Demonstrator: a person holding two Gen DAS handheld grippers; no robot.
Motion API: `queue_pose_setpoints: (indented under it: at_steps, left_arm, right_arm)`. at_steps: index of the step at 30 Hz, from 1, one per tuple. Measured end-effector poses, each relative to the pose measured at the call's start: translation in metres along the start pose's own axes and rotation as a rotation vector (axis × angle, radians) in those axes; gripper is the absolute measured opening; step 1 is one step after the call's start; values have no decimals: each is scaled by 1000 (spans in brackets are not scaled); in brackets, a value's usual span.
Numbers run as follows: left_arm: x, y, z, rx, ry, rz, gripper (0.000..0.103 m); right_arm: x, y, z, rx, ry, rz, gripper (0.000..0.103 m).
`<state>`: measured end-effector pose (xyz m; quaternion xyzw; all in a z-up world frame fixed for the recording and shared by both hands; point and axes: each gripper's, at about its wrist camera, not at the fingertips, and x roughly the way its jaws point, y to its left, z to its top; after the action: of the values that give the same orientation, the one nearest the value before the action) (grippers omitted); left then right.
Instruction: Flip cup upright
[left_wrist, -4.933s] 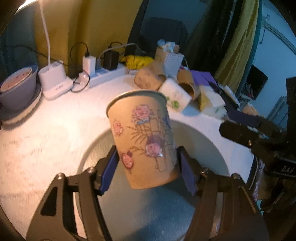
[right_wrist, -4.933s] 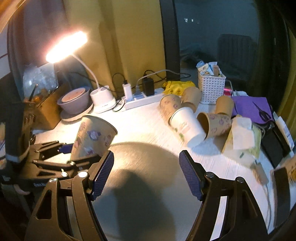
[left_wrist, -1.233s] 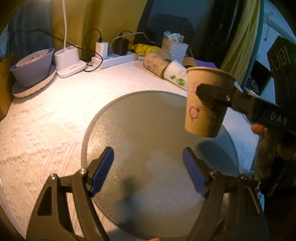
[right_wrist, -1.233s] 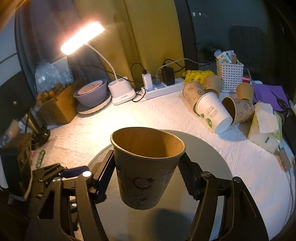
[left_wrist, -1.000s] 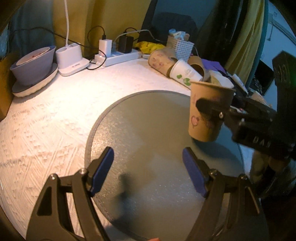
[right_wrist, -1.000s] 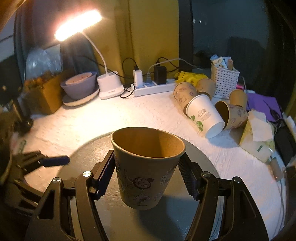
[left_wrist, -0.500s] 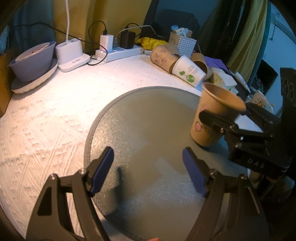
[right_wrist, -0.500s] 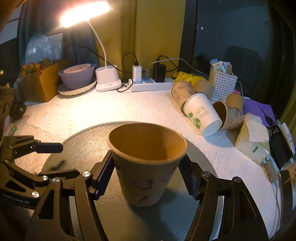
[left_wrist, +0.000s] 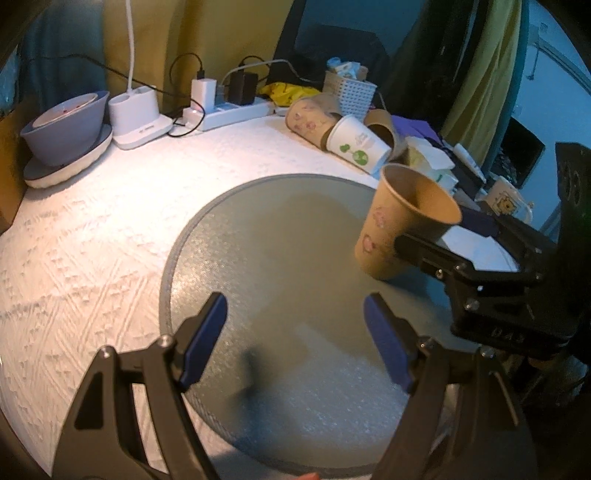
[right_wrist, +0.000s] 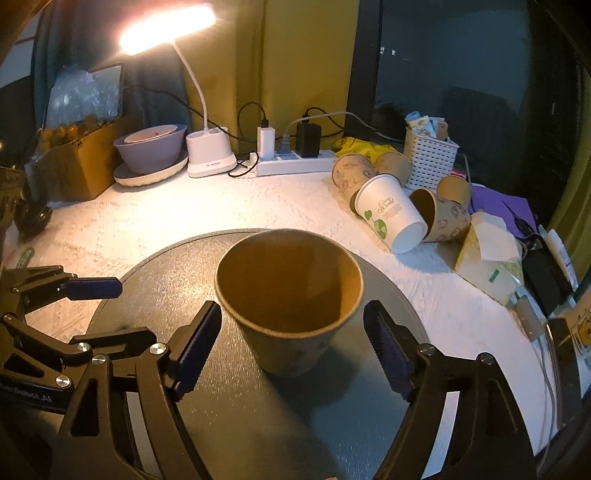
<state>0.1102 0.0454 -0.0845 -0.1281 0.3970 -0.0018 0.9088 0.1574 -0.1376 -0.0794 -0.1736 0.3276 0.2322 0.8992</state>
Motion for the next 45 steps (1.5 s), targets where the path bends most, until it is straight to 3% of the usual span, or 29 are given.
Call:
queue_pose_setpoints:
  at_steps: [26,45]
  left_arm:
    - [-60,-46,-30,85,-102,-33,78]
    - [-131,-66,-25,145,-286,-12,78]
  right_arm:
    - [-78,8,-33,24,-54,-46,82]
    - [-157,13,-21,41,-199,-42,82]
